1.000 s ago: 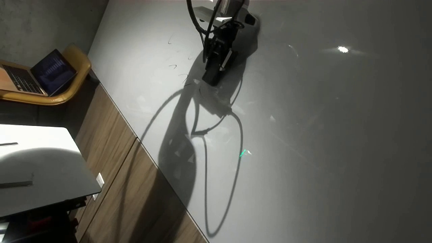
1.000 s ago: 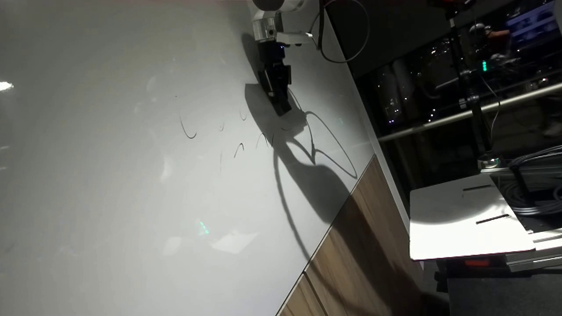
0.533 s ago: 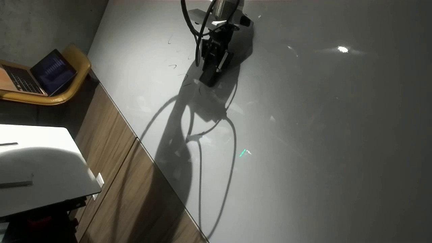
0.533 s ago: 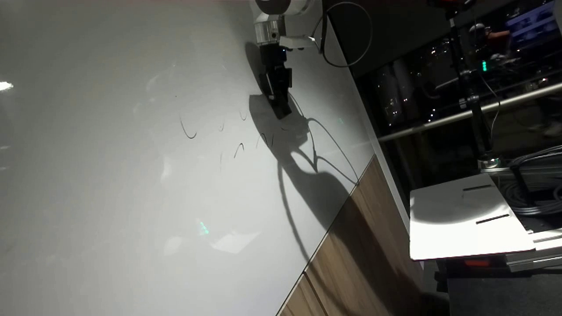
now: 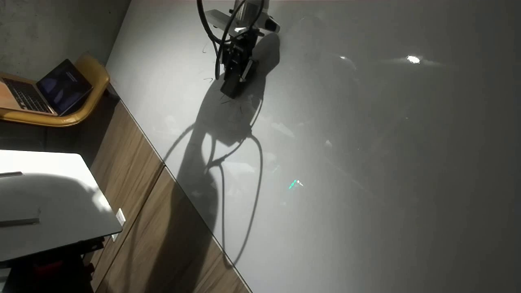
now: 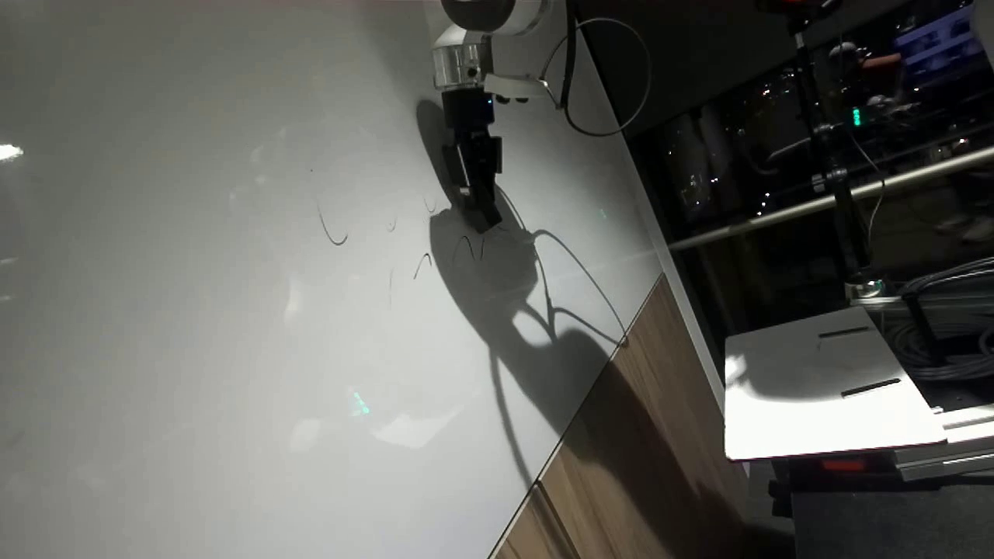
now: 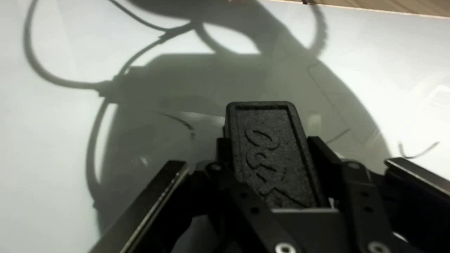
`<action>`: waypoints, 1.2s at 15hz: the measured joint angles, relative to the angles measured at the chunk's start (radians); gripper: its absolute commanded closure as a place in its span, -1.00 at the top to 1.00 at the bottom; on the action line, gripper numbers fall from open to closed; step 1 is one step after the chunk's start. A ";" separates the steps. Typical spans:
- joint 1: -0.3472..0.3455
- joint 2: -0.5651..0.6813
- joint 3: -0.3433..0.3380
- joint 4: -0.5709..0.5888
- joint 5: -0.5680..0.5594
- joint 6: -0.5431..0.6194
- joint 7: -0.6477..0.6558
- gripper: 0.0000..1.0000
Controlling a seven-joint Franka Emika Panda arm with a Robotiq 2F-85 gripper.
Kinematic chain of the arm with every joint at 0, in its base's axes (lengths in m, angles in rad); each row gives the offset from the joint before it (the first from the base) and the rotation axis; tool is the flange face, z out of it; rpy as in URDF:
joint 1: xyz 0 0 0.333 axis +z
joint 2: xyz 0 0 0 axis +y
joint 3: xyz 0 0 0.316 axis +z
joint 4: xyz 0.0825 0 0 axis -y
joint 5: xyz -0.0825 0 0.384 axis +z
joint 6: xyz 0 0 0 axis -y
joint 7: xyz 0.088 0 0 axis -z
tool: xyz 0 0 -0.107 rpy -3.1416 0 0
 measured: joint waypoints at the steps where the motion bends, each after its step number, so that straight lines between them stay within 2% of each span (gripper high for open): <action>1: 0.016 -0.009 0.017 -0.013 -0.001 0.005 0.007 -0.36; 10: 0.137 -0.043 0.163 -0.028 -0.068 0.013 0.107 -0.36; 18: 0.180 0.041 0.213 0.097 -0.157 0.011 0.175 -0.36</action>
